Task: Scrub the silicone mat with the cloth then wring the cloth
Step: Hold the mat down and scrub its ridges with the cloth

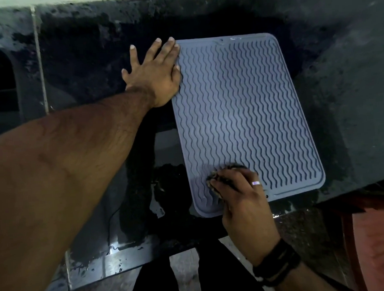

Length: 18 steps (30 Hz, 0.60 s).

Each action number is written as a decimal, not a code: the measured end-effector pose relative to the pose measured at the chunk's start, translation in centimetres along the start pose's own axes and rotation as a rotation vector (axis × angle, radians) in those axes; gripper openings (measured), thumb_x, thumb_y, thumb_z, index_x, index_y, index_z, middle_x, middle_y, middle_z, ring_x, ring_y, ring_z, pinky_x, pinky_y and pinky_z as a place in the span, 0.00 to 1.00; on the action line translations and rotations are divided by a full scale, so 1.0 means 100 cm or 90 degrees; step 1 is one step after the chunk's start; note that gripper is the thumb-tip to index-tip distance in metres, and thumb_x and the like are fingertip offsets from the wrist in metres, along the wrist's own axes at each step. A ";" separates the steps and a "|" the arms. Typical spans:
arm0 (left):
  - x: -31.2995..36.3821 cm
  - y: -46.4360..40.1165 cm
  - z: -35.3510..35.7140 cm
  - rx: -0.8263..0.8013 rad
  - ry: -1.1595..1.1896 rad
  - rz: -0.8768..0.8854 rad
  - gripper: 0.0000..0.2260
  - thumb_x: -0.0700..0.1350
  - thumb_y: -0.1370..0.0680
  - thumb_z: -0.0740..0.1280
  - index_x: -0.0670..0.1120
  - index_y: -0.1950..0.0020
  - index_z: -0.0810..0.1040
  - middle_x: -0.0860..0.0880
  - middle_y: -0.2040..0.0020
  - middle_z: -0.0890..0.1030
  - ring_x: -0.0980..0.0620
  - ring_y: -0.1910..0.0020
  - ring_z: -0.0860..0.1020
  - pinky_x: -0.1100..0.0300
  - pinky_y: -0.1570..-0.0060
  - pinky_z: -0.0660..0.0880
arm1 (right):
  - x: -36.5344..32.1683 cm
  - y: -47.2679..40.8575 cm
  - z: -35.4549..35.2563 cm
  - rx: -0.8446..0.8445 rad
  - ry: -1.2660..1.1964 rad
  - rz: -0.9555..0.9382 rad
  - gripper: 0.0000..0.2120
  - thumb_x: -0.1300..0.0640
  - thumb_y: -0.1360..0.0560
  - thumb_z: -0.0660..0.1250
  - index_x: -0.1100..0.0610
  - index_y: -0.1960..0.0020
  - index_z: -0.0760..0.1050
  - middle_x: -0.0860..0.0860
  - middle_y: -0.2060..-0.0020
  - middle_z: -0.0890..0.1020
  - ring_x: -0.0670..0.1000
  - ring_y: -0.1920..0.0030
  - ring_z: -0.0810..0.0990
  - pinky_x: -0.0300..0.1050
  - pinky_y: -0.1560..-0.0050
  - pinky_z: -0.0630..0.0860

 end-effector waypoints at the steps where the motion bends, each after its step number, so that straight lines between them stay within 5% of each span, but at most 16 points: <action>1: 0.000 0.001 0.000 0.002 -0.001 0.001 0.29 0.61 0.13 0.47 0.61 0.11 0.46 0.63 0.12 0.42 0.51 0.12 0.38 0.18 0.26 0.46 | 0.000 -0.004 -0.001 0.003 -0.001 -0.001 0.19 0.61 0.30 0.57 0.57 0.47 0.83 0.52 0.44 0.81 0.57 0.41 0.73 0.51 0.42 0.77; 7: 0.000 0.001 0.000 0.007 -0.004 0.001 0.29 0.61 0.13 0.46 0.61 0.11 0.46 0.63 0.12 0.42 0.51 0.12 0.38 0.18 0.26 0.46 | -0.002 -0.013 0.001 -0.020 0.019 0.003 0.18 0.61 0.29 0.58 0.57 0.45 0.82 0.52 0.43 0.80 0.58 0.41 0.74 0.51 0.43 0.76; 12: 0.000 -0.001 0.001 0.000 -0.003 0.004 0.29 0.61 0.13 0.46 0.61 0.11 0.46 0.63 0.11 0.43 0.50 0.12 0.39 0.18 0.25 0.46 | 0.004 0.027 0.004 -0.058 -0.006 0.020 0.21 0.70 0.35 0.70 0.56 0.45 0.82 0.52 0.43 0.80 0.58 0.40 0.75 0.52 0.41 0.77; 18: 0.000 -0.003 0.003 0.001 -0.012 0.012 0.30 0.62 0.14 0.45 0.60 0.11 0.46 0.62 0.11 0.43 0.49 0.12 0.40 0.18 0.25 0.45 | 0.003 0.015 0.004 -0.062 -0.007 0.025 0.21 0.71 0.35 0.68 0.57 0.44 0.82 0.53 0.44 0.80 0.59 0.41 0.75 0.49 0.40 0.76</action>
Point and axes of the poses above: each hand's wrist, its own y-axis away from the middle knuckle, its own z-axis out of the palm, x = y × z, the point moved 10 cm from there along -y, towards the middle knuckle
